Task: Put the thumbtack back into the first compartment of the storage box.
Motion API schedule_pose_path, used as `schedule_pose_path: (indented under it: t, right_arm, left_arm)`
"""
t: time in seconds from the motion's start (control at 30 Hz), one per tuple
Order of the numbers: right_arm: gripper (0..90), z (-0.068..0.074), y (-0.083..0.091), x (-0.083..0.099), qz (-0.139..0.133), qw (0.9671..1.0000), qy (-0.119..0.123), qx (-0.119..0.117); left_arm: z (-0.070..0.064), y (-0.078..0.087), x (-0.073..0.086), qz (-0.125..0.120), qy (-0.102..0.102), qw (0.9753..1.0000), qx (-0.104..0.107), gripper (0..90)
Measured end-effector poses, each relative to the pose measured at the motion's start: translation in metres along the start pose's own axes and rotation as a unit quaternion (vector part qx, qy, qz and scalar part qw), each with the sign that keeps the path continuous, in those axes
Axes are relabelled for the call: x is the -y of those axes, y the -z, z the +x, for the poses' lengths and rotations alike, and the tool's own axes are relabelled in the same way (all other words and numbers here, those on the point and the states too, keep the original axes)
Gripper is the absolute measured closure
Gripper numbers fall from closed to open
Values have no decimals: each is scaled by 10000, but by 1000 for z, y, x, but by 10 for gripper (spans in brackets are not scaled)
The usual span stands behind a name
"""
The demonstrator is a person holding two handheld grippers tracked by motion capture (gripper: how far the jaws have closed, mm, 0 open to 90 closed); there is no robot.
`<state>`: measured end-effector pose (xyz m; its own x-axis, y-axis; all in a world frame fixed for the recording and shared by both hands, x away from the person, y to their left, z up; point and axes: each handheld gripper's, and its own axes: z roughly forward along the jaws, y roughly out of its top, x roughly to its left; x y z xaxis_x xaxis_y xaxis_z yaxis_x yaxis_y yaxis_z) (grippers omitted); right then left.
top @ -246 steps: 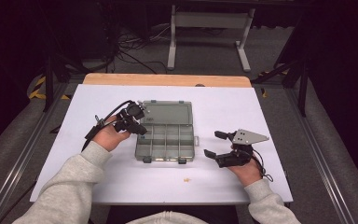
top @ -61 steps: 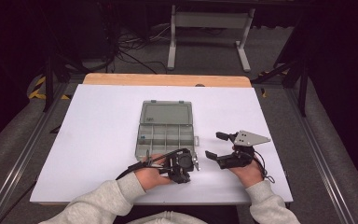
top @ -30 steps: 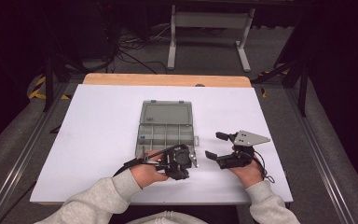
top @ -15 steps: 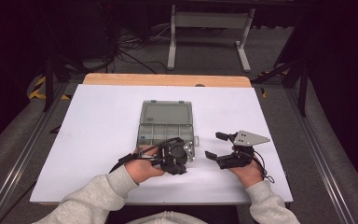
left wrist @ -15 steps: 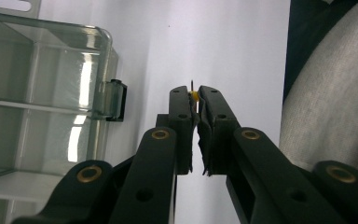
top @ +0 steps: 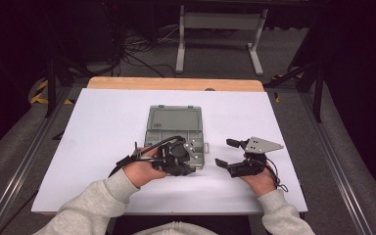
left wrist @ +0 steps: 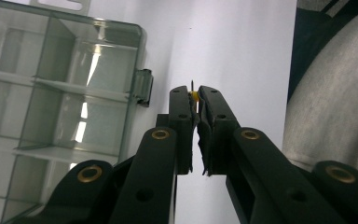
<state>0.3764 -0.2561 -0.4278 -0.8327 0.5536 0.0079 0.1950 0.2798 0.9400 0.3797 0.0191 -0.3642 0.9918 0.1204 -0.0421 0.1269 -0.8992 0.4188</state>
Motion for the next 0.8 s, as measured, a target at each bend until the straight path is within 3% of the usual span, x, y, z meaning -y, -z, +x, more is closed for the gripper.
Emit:
schedule_pose_path:
  t: [0.13, 0.8]
  right_arm:
    - [139, 0, 0, 0, 0, 10000, 3, 8]
    - [139, 0, -1, 0, 6, 10000, -5, -9]
  left_arm:
    - [4, 6, 4, -26, 18, 9999, -97, 842]
    - [32, 37, 29, -304, 506, 9970, -506, 842]
